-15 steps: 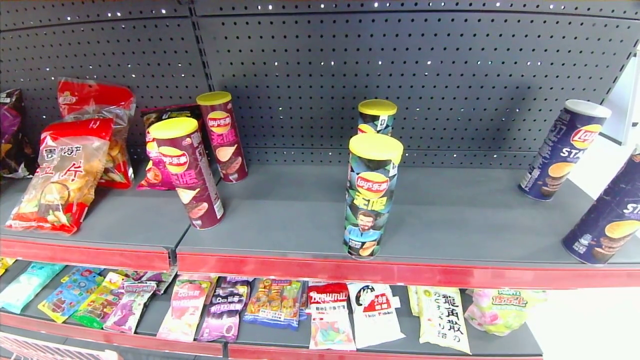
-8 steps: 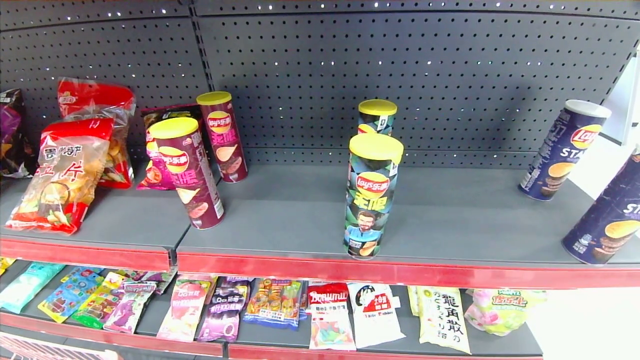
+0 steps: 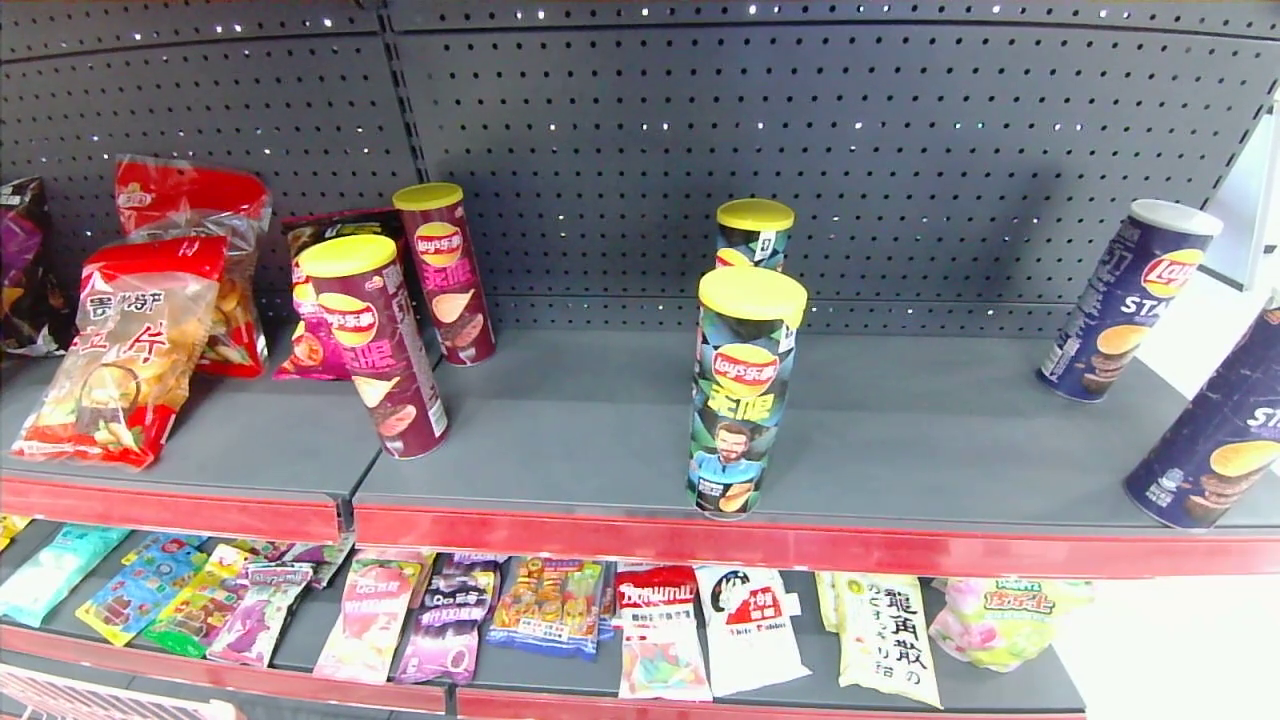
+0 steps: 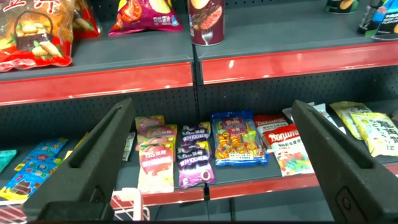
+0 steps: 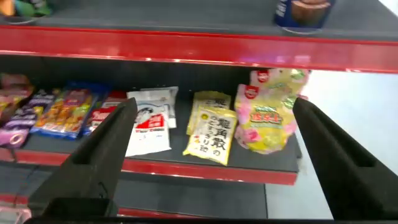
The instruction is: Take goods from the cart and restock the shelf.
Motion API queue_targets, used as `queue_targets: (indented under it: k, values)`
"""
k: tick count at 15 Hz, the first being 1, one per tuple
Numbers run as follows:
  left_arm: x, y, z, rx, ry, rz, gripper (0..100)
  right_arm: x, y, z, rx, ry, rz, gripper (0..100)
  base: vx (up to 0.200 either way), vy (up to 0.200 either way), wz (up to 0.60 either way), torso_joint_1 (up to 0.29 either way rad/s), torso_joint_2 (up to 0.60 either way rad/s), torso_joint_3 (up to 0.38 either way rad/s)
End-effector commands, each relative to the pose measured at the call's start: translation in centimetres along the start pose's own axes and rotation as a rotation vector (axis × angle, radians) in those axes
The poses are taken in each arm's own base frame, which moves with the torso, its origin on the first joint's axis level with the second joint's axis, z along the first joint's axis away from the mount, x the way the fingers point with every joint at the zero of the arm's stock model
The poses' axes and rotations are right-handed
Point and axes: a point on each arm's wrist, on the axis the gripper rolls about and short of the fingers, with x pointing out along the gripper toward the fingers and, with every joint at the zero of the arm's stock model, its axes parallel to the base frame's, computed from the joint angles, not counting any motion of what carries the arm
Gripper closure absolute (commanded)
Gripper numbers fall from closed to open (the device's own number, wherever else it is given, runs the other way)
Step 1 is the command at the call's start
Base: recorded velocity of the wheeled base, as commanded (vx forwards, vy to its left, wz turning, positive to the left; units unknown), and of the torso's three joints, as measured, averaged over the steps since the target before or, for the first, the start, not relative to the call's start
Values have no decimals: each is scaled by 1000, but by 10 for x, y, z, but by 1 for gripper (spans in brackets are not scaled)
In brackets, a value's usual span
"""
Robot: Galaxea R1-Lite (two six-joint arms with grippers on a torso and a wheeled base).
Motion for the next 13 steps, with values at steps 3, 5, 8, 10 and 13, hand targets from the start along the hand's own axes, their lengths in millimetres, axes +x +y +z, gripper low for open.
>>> queue_targets:
  k: [3, 5, 8, 10, 13]
  values:
    - [0, 0, 1, 0, -3, -2, 0, -7, 1, -3, 5, -102, 2, 0, 0, 0, 0, 0, 0, 0]
    - [0, 0, 0, 0, -1, -2, 0, -7, 1, -3, -1, -100, 3, 0, 0, 0, 0, 0, 0, 0]
    - [0, 0, 0, 0, -1, -2, 0, -7, 1, -3, 5, -100, -8, 0, 0, 0, 0, 0, 0, 0]
    - [0, 0, 1, 0, -3, -5, 0, -7, 1, -3, 5, -100, -9, 0, 0, 0, 0, 0, 0, 0]
    - [0, 0, 0, 0, -2, -5, 0, -7, 1, -3, 5, -100, -12, 0, 0, 0, 0, 0, 0, 0]
